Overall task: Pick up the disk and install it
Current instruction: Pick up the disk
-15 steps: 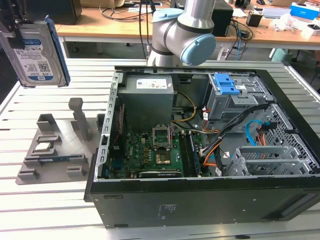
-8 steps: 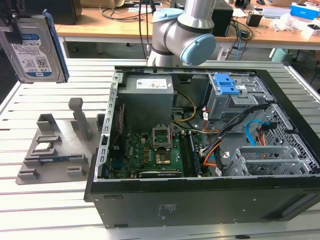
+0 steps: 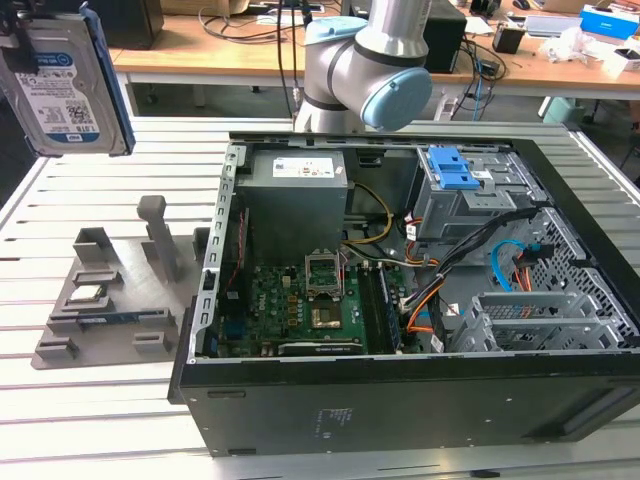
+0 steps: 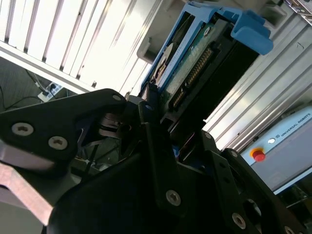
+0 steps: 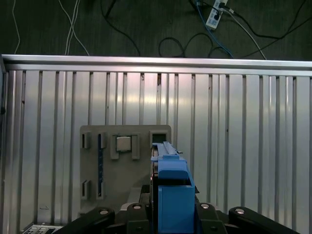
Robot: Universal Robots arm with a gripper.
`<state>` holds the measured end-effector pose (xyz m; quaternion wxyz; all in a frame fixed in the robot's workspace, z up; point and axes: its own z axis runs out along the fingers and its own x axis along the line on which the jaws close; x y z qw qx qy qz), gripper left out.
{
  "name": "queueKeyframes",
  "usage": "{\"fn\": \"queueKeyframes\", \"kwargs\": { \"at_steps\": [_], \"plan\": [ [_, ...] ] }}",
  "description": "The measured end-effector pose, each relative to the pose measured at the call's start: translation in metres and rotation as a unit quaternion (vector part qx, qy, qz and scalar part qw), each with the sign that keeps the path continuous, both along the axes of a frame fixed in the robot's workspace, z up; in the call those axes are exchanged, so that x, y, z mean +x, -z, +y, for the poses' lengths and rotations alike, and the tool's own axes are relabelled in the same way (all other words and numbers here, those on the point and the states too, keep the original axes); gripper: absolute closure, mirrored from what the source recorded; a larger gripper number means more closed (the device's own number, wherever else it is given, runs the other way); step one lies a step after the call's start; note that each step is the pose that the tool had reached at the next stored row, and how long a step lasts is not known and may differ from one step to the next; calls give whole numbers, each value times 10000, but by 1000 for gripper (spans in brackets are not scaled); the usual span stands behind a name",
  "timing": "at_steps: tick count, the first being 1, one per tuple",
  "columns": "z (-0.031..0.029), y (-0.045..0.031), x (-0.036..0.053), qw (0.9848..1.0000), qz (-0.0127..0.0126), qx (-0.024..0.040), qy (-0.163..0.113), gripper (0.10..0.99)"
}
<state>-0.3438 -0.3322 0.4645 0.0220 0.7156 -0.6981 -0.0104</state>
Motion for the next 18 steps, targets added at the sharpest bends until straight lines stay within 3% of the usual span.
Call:
{"fn": "queueKeyframes", "kwargs": {
  "at_steps": [3, 8, 13, 18],
  "plan": [
    [0, -39, 0, 10000, 0, 0, 0, 722],
    [1, -170, 0, 10000, 0, 0, 0, 722],
    [8, -442, 1, 10000, 1, 0, 0, 722],
    [8, -539, 0, 10000, 0, 0, 0, 722]
  ]
}}
